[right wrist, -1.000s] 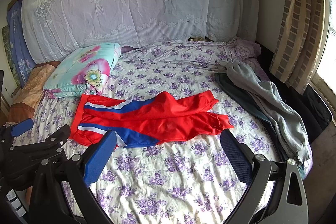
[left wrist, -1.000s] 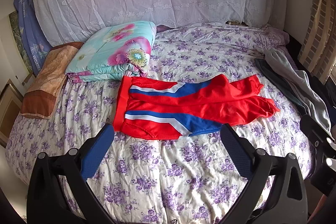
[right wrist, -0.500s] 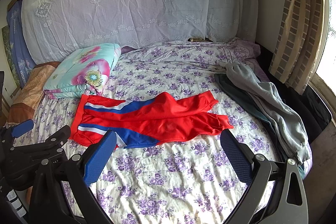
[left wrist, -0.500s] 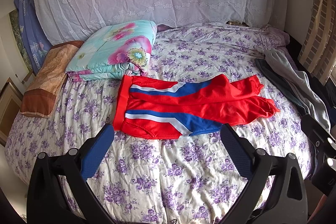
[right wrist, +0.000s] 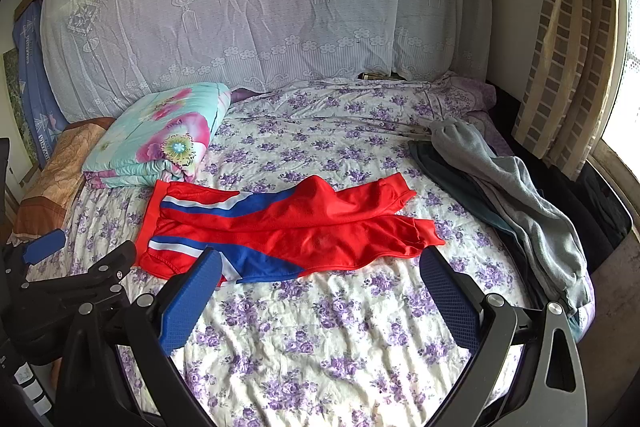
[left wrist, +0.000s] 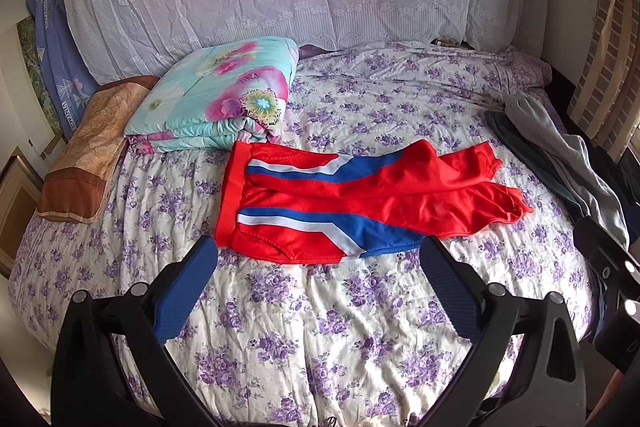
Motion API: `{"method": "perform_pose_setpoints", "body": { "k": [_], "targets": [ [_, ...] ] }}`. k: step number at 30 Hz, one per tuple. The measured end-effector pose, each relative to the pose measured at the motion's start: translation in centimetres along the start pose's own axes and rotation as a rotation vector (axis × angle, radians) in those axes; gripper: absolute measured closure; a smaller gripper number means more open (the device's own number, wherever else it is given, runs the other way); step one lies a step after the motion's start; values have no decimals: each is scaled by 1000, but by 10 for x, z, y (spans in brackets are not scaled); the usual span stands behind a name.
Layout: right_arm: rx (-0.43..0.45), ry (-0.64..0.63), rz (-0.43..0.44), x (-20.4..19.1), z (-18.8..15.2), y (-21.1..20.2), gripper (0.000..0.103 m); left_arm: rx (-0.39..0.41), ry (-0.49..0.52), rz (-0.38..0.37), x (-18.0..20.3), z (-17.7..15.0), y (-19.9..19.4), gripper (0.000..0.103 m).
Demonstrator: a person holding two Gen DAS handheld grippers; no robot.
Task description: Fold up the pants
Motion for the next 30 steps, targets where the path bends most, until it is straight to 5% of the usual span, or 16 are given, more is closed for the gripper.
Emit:
{"method": "perform_pose_setpoints", "body": {
  "k": [30],
  "targets": [
    [-3, 2, 1, 1, 1, 0, 3, -5, -3, -1, -1, 0, 0, 4]
  ]
}}
Point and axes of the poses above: each gripper's, at about its wrist camera, not at the fingertips, and y roughly the way its jaws point, x to its right, z to its top, the point moved 7 cm from there along y, roughly the way its jaws point, and after that the axes turned 12 degrees about -z, right-handed, at the moved point
